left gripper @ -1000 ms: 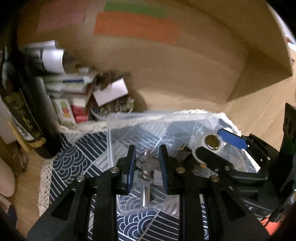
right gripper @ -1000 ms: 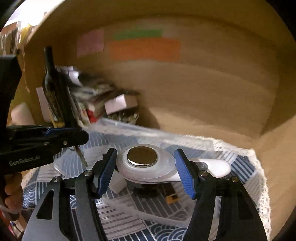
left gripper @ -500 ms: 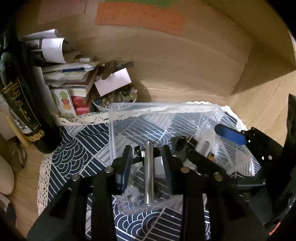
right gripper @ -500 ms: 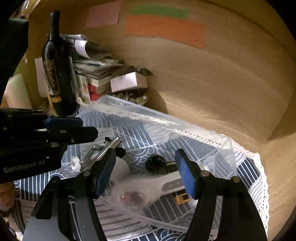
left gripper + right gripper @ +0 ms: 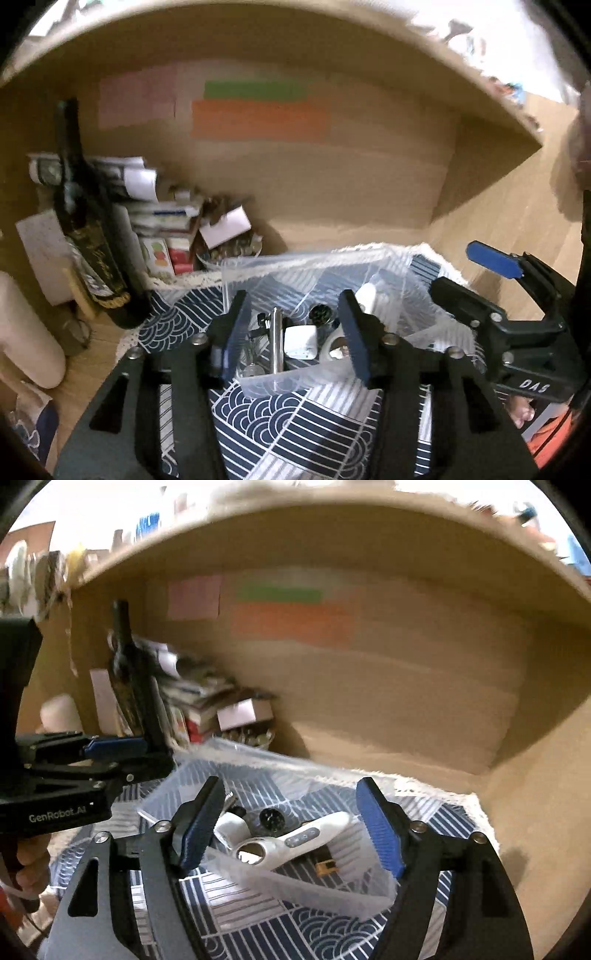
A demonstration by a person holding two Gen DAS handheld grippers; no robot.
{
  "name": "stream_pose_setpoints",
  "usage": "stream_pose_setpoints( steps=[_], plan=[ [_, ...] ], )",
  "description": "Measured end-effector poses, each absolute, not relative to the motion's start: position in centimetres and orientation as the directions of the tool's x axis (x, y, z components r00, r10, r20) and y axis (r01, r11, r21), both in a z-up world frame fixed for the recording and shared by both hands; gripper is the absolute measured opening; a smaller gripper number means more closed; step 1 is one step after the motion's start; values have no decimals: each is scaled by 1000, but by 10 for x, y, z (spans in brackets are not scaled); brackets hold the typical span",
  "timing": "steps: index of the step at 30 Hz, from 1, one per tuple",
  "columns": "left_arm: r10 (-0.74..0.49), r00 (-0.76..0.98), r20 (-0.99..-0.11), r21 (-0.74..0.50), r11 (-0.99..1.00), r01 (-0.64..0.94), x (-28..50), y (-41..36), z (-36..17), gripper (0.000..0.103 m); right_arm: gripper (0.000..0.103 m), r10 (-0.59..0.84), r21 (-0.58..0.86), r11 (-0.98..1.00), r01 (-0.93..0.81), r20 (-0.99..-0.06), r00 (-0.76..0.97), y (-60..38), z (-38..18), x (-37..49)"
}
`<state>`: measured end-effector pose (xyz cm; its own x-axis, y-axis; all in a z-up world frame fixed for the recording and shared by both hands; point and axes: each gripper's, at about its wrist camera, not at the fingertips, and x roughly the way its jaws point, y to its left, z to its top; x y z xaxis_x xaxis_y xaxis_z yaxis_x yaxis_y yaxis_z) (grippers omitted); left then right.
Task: Organize rigid objects
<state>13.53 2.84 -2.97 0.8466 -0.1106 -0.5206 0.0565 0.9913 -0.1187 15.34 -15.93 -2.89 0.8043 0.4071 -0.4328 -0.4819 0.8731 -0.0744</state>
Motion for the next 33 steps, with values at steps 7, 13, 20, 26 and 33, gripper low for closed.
stream_pose_setpoints(
  steps=[7,13,20,26,33],
  plan=[
    [-91,907,-411,-90,994,59,86,6,-5,80,87,434,-43,881,-470,-318,843,-188,-1,109],
    [-47,946,-322,-43,998,35,52,-10,8,97,103,436,-29,889,-456,-243,866,-200,9,81],
    [-52,958,-282,-41,998,42,31,-17,14,101,103,422,-31,898,-438,-216,880,-205,11,63],
    [-50,961,-273,-36,998,42,26,-19,14,102,103,420,-33,900,-436,-210,883,-206,11,58],
    [-52,961,-273,-35,998,44,25,-22,14,102,103,416,-35,901,-433,-215,884,-206,10,57]
  ],
)
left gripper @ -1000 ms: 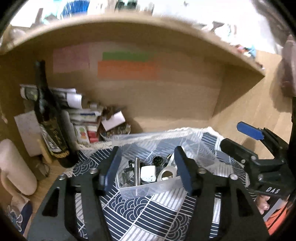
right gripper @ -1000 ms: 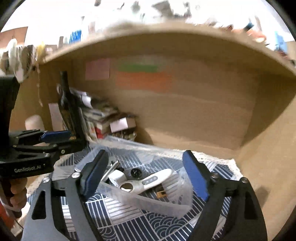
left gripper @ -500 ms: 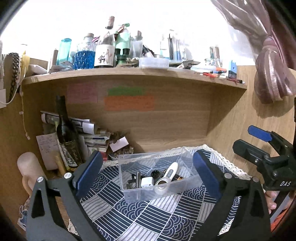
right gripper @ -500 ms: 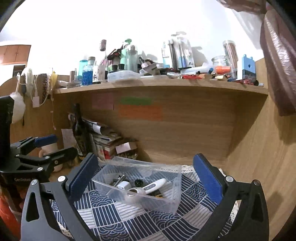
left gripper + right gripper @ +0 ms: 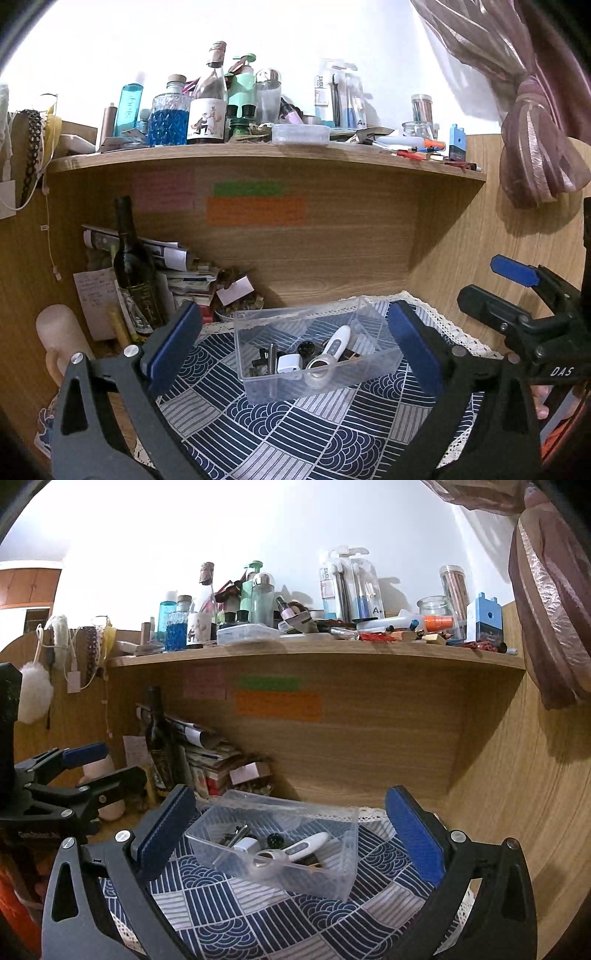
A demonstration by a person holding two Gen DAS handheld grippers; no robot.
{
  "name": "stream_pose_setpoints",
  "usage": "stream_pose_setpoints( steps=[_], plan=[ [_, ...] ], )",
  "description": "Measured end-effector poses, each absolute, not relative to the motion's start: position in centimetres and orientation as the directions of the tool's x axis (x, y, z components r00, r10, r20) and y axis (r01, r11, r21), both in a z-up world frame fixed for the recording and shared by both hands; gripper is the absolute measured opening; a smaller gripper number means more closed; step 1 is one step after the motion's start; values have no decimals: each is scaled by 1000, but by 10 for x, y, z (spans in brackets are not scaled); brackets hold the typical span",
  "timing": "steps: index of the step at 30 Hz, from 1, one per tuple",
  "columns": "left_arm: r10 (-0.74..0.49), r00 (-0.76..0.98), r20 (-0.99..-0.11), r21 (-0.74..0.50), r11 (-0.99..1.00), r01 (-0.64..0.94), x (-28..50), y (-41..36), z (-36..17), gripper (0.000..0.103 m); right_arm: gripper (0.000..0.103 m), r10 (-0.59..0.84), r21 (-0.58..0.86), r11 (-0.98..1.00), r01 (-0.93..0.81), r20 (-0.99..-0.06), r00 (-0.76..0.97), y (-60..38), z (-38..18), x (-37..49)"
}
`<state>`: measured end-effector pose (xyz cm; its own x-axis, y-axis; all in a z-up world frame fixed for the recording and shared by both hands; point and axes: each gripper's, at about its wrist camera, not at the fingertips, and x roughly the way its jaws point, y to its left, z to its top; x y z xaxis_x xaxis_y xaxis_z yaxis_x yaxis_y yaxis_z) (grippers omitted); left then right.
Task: Organize rigid objects
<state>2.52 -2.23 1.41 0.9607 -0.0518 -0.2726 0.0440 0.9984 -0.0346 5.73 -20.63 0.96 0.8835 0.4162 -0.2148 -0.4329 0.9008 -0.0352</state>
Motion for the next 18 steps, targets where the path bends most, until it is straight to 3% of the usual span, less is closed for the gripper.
stream_pose_setpoints(
  steps=[18],
  plan=[
    [-66,956,-286,-44,997,56,32,-21,12,103,103,419,-33,900,-436,-215,882,-205,10,58]
  ],
)
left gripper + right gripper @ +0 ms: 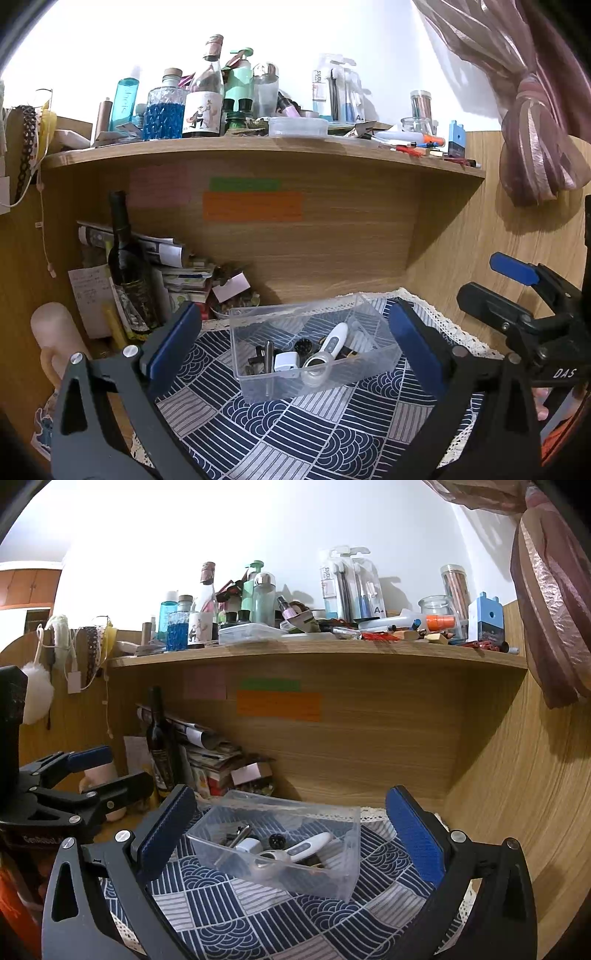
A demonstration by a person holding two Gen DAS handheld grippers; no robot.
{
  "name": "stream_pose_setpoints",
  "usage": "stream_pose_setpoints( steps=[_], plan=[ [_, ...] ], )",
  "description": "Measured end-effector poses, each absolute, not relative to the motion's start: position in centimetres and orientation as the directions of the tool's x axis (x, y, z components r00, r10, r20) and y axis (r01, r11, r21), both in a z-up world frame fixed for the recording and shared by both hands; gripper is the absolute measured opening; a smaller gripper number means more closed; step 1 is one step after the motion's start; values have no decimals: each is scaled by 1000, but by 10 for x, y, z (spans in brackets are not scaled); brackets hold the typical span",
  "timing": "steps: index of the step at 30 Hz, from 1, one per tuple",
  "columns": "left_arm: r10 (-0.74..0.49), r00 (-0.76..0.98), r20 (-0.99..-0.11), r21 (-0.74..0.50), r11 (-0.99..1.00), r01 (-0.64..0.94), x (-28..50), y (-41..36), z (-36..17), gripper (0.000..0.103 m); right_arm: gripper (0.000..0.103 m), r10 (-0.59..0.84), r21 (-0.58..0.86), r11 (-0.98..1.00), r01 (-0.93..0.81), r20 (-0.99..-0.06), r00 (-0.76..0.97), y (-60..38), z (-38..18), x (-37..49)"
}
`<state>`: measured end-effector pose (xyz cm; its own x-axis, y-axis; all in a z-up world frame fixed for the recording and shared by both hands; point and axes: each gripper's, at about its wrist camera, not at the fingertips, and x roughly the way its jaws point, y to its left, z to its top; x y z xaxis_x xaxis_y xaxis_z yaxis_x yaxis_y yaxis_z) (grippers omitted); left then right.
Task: Organize rigid objects
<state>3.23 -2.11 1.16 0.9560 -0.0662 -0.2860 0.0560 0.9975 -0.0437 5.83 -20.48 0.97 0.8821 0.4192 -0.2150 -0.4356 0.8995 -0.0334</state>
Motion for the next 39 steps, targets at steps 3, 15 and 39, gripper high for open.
stream_pose_setpoints(
  steps=[3,15,39],
  plan=[
    [-67,955,-288,-47,997,56,33,-21,12,103,103,418,-33,900,-435,-215,882,-205,10,59],
    [-72,953,-294,-45,997,61,35,-24,11,103,103,419,-30,900,-435,-216,882,-203,9,59],
    [-84,953,-290,-67,995,68,35,-16,10,103,103,413,-25,903,-429,-230,882,-193,7,60]
  ],
)
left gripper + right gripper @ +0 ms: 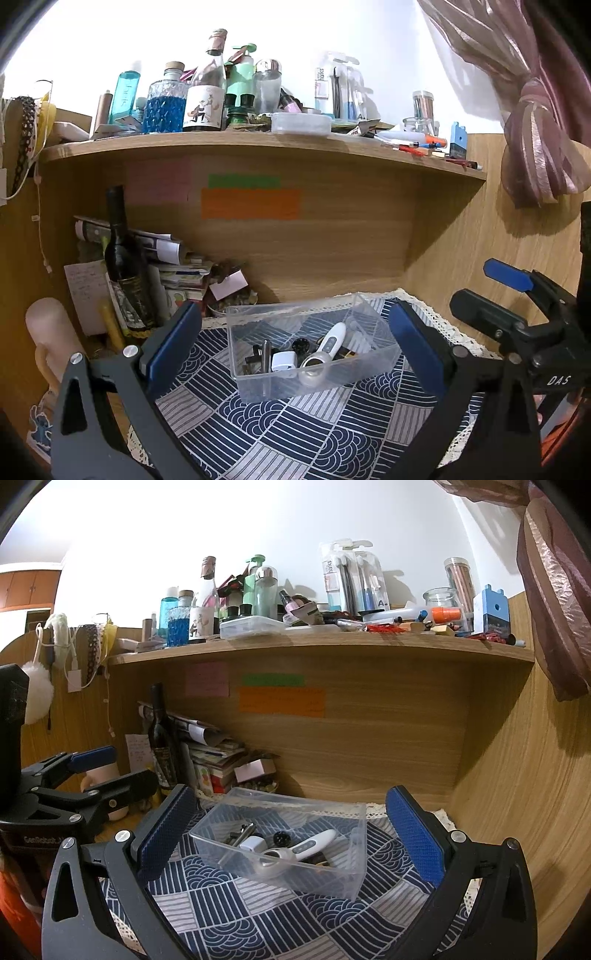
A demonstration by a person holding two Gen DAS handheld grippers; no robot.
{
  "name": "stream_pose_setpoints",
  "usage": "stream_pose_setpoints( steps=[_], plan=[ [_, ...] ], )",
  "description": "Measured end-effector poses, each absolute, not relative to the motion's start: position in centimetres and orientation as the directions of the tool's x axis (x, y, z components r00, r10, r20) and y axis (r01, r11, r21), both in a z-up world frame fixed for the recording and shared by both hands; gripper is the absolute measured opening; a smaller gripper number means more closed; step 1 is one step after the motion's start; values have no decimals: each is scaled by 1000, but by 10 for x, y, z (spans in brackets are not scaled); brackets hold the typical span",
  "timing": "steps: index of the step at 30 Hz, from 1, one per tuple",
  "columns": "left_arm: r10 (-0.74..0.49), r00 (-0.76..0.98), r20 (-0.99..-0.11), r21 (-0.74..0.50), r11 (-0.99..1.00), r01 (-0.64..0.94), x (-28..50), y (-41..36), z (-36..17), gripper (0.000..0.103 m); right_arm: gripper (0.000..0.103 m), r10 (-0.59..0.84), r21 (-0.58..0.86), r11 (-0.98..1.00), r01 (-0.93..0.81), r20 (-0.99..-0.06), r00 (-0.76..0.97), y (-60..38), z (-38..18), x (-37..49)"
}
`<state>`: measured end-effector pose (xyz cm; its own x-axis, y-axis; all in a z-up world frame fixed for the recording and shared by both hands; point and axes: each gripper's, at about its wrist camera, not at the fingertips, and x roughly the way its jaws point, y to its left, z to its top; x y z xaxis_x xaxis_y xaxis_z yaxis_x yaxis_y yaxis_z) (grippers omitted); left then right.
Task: Organize rigid objects
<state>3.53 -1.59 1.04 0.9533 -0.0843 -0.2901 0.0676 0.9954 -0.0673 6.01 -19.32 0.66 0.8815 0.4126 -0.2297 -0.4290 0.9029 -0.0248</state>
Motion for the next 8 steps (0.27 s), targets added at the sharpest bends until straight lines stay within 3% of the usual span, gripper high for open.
stream_pose_setpoints(
  steps=[8],
  plan=[
    [-111,950,-291,-58,993,99,35,-18,9,103,103,412,-15,904,-427,-240,879,-191,5,63]
  ],
)
